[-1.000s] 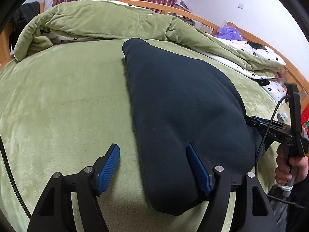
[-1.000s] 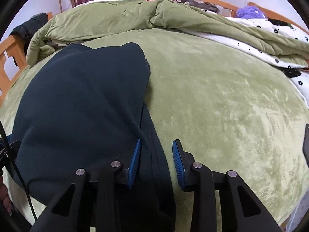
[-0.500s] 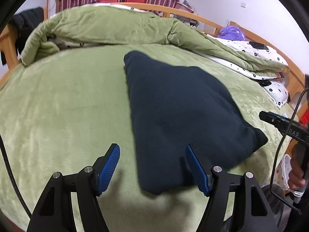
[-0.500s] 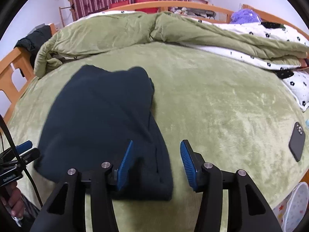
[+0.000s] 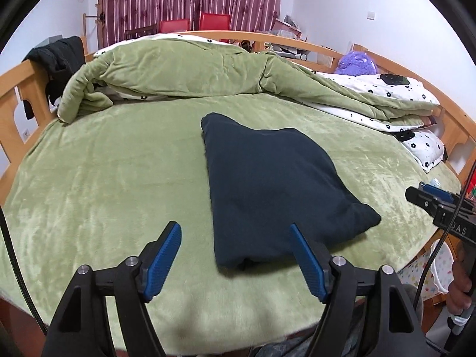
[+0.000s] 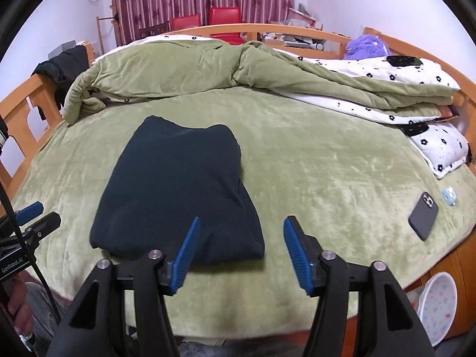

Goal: Fold small clothes

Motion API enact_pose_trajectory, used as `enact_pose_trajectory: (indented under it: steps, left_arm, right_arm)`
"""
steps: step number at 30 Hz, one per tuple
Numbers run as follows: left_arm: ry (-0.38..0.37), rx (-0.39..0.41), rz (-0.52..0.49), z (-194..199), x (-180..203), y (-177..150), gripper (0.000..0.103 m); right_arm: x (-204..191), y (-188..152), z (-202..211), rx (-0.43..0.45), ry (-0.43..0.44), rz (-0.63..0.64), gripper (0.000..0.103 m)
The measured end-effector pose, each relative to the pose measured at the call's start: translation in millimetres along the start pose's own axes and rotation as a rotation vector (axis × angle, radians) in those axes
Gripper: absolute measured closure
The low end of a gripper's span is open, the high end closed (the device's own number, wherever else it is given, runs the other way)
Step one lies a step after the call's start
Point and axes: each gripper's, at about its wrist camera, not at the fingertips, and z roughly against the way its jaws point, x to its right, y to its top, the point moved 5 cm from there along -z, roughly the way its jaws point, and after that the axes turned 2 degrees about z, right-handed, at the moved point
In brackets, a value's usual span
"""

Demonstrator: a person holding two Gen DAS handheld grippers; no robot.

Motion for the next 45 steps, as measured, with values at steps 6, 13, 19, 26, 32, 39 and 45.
enact_pose_trajectory:
  steps: [6, 13, 19, 26, 32, 39, 45]
  left_arm:
    - [0.032, 0.019, -0.027, 30.7, 2.5, 0.8, 0.02]
    - [0.024, 0.035, -0.022, 52.9, 2.6, -0.8, 0.02]
    - [0.032, 0.051, -0.033, 67.6, 3.5, -2.0, 0.02]
    - [0.032, 0.062, -0.024, 76.5, 1.4, -3.4, 0.02]
    - [0.037, 0.068, -0.028, 79.9, 1.6, -4.2, 0.02]
    - [0.043, 0.076, -0.031, 89.2, 2.8, -4.9, 0.02]
    - [0.047, 0.07, -0.029, 90.9, 2.6, -5.5, 0.02]
  right_arm:
    - [-2.2, -13.2, 31.4, 0.035, 0.009, -0.014, 0.022]
    - [-4.0, -25.3, 59.2, 0.069, 0.003, -0.002, 0.016]
    - [0.0, -28.3, 74.5, 0.079, -0.023, -0.007, 0.014]
    - [-0.2, -33.2, 80.0, 0.08, -0.037, -0.005, 0.014]
    - [2.8, -34.8, 84.4, 0.08, -0.042, -0.015, 0.014]
    - [5.6, -34.6, 89.2, 0.089, -0.039, -0.023, 0.014]
    - [4.0, -35.0, 93.4, 0.094, -0.042, -0.01, 0.014]
